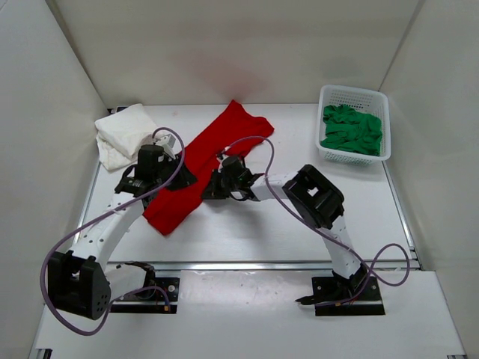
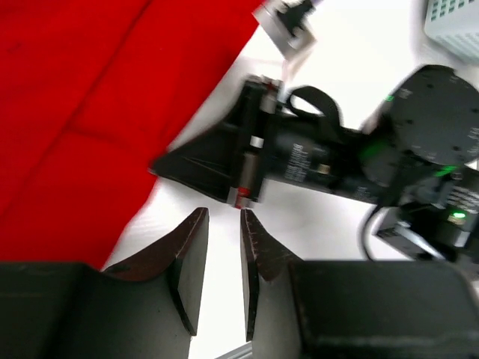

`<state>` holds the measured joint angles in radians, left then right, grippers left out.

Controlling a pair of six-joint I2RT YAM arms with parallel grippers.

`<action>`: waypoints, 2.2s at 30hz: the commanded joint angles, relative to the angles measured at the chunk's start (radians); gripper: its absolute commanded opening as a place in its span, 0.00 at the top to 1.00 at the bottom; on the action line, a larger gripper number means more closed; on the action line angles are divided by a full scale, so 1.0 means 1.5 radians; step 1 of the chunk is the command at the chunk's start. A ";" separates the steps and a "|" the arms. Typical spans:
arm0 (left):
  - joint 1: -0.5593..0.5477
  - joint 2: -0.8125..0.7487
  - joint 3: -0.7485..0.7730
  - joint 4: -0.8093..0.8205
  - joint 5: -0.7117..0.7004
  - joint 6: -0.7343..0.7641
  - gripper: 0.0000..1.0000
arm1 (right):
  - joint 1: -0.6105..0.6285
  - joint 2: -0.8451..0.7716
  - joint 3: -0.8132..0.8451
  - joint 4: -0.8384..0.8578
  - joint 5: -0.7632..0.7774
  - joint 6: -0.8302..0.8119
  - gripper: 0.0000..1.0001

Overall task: Fold and stack the t-shirts
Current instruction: Rotate the tshirt 90 degrees, then grab the bottom of the folded rectangular tshirt with both arms

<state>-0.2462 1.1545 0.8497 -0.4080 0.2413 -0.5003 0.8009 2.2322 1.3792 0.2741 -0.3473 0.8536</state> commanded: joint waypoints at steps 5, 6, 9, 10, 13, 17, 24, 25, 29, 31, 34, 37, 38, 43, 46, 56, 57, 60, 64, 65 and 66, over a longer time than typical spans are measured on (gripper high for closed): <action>-0.053 0.014 -0.018 0.025 -0.005 0.002 0.64 | -0.138 -0.223 -0.268 -0.056 -0.083 -0.116 1.00; -0.057 0.019 -0.027 0.030 -0.010 -0.004 0.65 | -0.158 -0.260 -0.304 -0.073 -0.107 -0.135 1.00; -0.102 0.048 -0.046 0.051 -0.002 -0.017 0.64 | -0.253 -0.333 -0.367 -0.181 -0.166 -0.223 0.92; -0.106 0.052 -0.057 0.053 0.001 -0.015 0.64 | -0.281 -0.357 -0.379 -0.216 -0.170 -0.265 0.82; -0.116 0.053 -0.098 0.063 -0.011 -0.026 0.60 | -0.317 -0.425 -0.405 -0.280 -0.140 -0.309 0.64; -0.115 0.042 -0.156 0.057 -0.005 -0.020 0.54 | -0.339 -0.470 -0.441 -0.226 -0.117 -0.284 0.60; -0.172 0.048 -0.224 0.062 0.035 -0.040 0.44 | -0.299 -0.529 -0.473 -0.245 -0.065 -0.257 0.64; -0.180 0.051 -0.227 0.061 0.037 -0.038 0.42 | -0.295 -0.547 -0.512 -0.241 -0.053 -0.255 0.62; -0.186 0.063 -0.254 0.099 0.085 -0.050 0.41 | -0.287 -0.655 -0.647 -0.222 -0.065 -0.190 0.62; -0.211 0.076 -0.251 0.088 0.067 -0.049 0.45 | -0.247 -0.680 -0.677 -0.233 -0.057 -0.167 0.61; -0.218 0.082 -0.272 0.110 0.084 -0.067 0.47 | -0.212 -0.715 -0.723 -0.211 -0.081 -0.130 0.59; -0.226 0.082 -0.285 0.118 0.088 -0.078 0.55 | -0.207 -0.732 -0.761 -0.190 -0.092 -0.104 0.63; -0.231 0.081 -0.285 0.126 0.087 -0.079 0.57 | -0.202 -0.732 -0.766 -0.190 -0.097 -0.100 0.69; -0.241 0.077 -0.287 0.130 0.090 -0.094 0.63 | -0.191 -0.765 -0.785 -0.200 -0.094 -0.079 0.68; -0.245 0.078 -0.286 0.140 0.091 -0.102 0.69 | -0.200 -0.777 -0.806 -0.191 -0.113 -0.072 0.79; -0.273 0.035 -0.295 0.073 0.090 -0.102 1.00 | -0.125 -0.845 -0.819 -0.248 -0.086 -0.032 1.00; -0.273 0.013 -0.305 0.057 0.098 -0.107 1.00 | -0.107 -0.855 -0.822 -0.265 -0.077 -0.018 1.00; -0.263 -0.043 -0.302 0.006 0.120 -0.116 1.00 | -0.096 -0.937 -0.802 -0.336 -0.063 -0.008 1.00; -0.215 -0.081 -0.210 -0.047 0.115 -0.100 1.00 | -0.200 -0.950 -0.733 -0.397 -0.099 -0.090 1.00; -0.205 -0.079 -0.191 -0.054 0.110 -0.093 1.00 | -0.217 -0.933 -0.706 -0.392 -0.109 -0.103 1.00; -0.204 -0.058 -0.158 -0.057 0.103 -0.086 1.00 | -0.243 -0.897 -0.689 -0.394 -0.118 -0.142 1.00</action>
<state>-0.5880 1.0611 0.4812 -0.4572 0.4015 -0.6601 0.5198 0.8272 0.2413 -0.2764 -0.4934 0.7601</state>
